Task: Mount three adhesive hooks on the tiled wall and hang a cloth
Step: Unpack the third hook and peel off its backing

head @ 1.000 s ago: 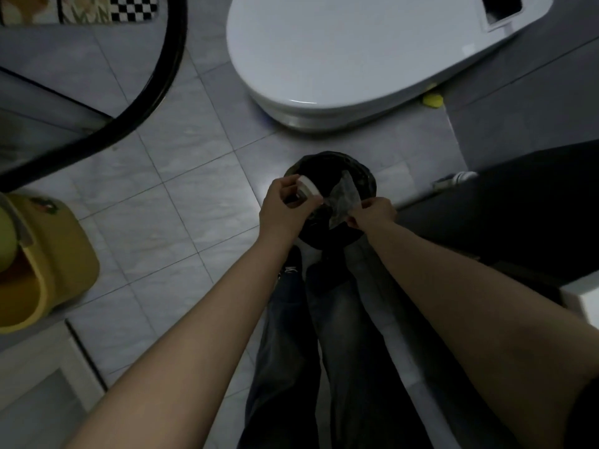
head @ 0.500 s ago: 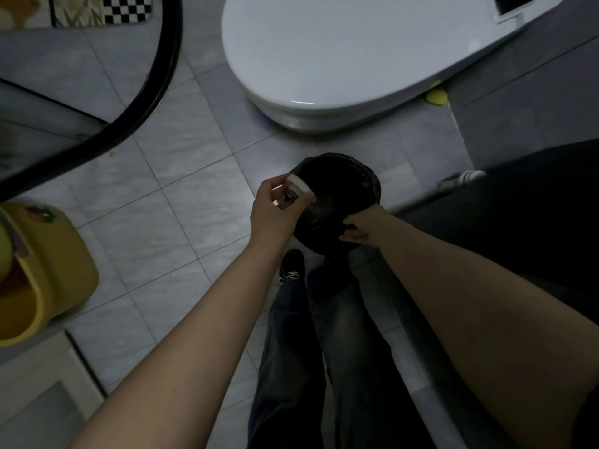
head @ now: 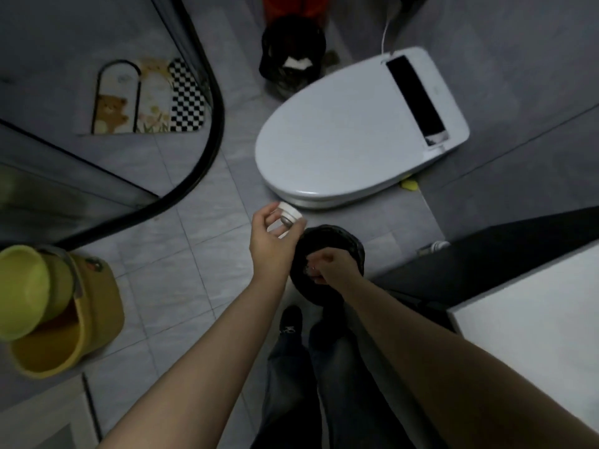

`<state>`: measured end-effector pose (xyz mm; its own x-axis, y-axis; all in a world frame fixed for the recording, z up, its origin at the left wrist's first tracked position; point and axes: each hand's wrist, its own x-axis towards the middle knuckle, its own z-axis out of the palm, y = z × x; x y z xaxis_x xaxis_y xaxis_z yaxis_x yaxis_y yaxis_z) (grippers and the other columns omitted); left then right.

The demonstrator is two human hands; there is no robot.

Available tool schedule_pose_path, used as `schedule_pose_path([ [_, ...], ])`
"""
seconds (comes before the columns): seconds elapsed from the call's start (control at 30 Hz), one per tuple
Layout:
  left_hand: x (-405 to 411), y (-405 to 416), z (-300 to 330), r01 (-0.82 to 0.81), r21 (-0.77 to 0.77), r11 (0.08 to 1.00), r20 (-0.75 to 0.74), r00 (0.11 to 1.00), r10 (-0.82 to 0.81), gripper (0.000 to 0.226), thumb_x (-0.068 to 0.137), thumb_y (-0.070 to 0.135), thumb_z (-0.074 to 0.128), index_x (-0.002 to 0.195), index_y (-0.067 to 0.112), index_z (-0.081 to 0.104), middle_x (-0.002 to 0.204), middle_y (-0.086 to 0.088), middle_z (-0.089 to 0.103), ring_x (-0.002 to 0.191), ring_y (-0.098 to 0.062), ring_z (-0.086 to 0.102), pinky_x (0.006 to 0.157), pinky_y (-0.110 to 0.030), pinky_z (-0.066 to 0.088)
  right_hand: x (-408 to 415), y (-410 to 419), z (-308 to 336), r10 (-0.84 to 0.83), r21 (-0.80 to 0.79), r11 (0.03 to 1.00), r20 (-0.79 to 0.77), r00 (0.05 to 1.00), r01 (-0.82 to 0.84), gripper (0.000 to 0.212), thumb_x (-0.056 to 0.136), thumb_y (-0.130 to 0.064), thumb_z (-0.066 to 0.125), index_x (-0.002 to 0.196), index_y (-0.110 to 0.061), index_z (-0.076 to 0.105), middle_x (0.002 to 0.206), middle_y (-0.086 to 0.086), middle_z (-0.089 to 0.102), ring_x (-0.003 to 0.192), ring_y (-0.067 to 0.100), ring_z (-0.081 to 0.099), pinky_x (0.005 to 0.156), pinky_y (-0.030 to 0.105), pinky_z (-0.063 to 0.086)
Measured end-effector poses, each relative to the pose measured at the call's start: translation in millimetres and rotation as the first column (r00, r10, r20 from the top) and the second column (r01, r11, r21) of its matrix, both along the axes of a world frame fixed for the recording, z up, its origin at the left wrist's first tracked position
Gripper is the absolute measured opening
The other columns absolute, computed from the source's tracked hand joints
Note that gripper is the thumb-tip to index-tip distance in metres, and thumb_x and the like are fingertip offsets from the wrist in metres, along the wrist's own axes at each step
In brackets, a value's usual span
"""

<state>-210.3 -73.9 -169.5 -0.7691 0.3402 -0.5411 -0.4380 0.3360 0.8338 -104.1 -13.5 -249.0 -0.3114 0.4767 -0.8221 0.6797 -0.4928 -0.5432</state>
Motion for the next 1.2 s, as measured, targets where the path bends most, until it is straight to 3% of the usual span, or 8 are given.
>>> schedule_pose_path([
  [0.1, -2, 6, 48, -0.023, 0.011, 1.0, 0.056, 0.998, 0.022, 0.046, 0.077, 0.018, 0.083, 0.114, 0.022, 0.056, 0.117, 0.002, 0.065, 0.085, -0.017, 0.068, 0.082, -0.031, 0.057, -7, 11, 57, -0.036, 0.192, 0.98, -0.098, 0.995, 0.054, 0.022, 0.089, -0.003, 0.057, 0.076, -0.019, 0.067, 0.072, 0.003, 0.069, 0.075, 0.023, 0.072, 0.079, 0.036, 0.059],
  [0.2, -2, 12, 90, -0.095, 0.055, 0.994, 0.185, 0.979, 0.083, 0.038, 0.08, 0.01, 0.079, 0.107, 0.016, 0.054, 0.109, -0.01, 0.069, 0.069, -0.016, 0.062, 0.082, -0.04, 0.057, -12, 17, 113, -0.064, 0.226, 0.968, -0.189, 0.98, 0.106, 0.016, 0.079, -0.007, 0.066, 0.072, -0.021, 0.064, 0.065, 0.0, 0.069, 0.077, 0.022, 0.073, 0.083, 0.039, 0.058],
  [0.37, -1, 14, 141, -0.033, 0.104, 0.994, 0.321, 0.947, -0.003, 0.006, 0.083, 0.004, 0.072, 0.082, 0.006, 0.066, 0.07, -0.009, 0.064, 0.05, -0.011, 0.057, 0.059, -0.026, 0.05, -1, 23, 183, 0.035, 0.4, 0.912, -0.291, 0.956, 0.088, 0.02, 0.076, -0.003, 0.069, 0.076, -0.022, 0.062, 0.075, 0.002, 0.068, 0.066, 0.009, 0.063, 0.07, 0.023, 0.05],
  [0.47, 5, 13, 157, 0.02, 0.122, 0.992, 0.389, 0.919, -0.066, 0.015, 0.088, 0.007, 0.068, 0.073, 0.005, 0.065, 0.06, -0.008, 0.063, 0.046, -0.01, 0.061, 0.054, -0.022, 0.054, 8, 21, 207, 0.044, 0.438, 0.892, -0.321, 0.946, 0.107, 0.021, 0.075, -0.004, 0.075, 0.077, -0.021, 0.062, 0.073, -0.003, 0.069, 0.068, 0.007, 0.067, 0.07, 0.02, 0.053],
  [0.73, 21, -3, 171, 0.209, 0.138, 0.968, 0.524, 0.814, -0.25, 0.009, 0.088, 0.017, 0.069, 0.089, 0.009, 0.065, 0.072, -0.005, 0.068, 0.051, -0.009, 0.067, 0.05, -0.023, 0.058, 30, -21, 237, -0.124, 0.535, 0.796, -0.316, 0.941, 0.285, 0.026, 0.075, 0.003, 0.077, 0.072, -0.016, 0.059, 0.061, -0.007, 0.062, 0.051, -0.005, 0.059, 0.054, 0.009, 0.044],
  [0.9, 32, -22, 176, 0.424, 0.149, 0.893, 0.51, 0.741, -0.437, 0.013, 0.087, 0.02, 0.071, 0.096, 0.012, 0.065, 0.083, -0.004, 0.065, 0.069, -0.014, 0.064, 0.057, -0.025, 0.059, 47, -73, 243, -0.315, 0.548, 0.708, -0.319, 0.894, 0.445, 0.025, 0.075, -0.004, 0.08, 0.073, -0.021, 0.061, 0.069, 0.0, 0.069, 0.065, 0.007, 0.068, 0.063, 0.017, 0.053],
  [1.03, 56, -30, 182, 0.574, 0.141, 0.807, 0.449, 0.689, -0.569, 0.009, 0.086, 0.017, 0.071, 0.084, 0.01, 0.066, 0.066, -0.003, 0.067, 0.063, -0.015, 0.063, 0.058, -0.025, 0.058, 69, -105, 253, -0.476, 0.542, 0.615, -0.324, 0.818, 0.573, 0.015, 0.075, -0.003, 0.08, 0.077, -0.01, 0.066, 0.06, -0.003, 0.065, 0.053, -0.004, 0.062, 0.059, 0.008, 0.048],
  [1.2, 129, -45, 200, 0.754, 0.236, 0.613, 0.383, 0.508, -0.772, 0.012, 0.086, 0.014, 0.07, 0.077, 0.007, 0.065, 0.064, -0.006, 0.062, 0.052, -0.013, 0.063, 0.05, -0.02, 0.051, 128, -146, 269, -0.65, 0.596, 0.425, -0.322, 0.688, 0.681, 0.017, 0.077, -0.003, 0.078, 0.076, -0.015, 0.067, 0.067, 0.0, 0.069, 0.06, 0.0, 0.065, 0.063, 0.008, 0.048],
])
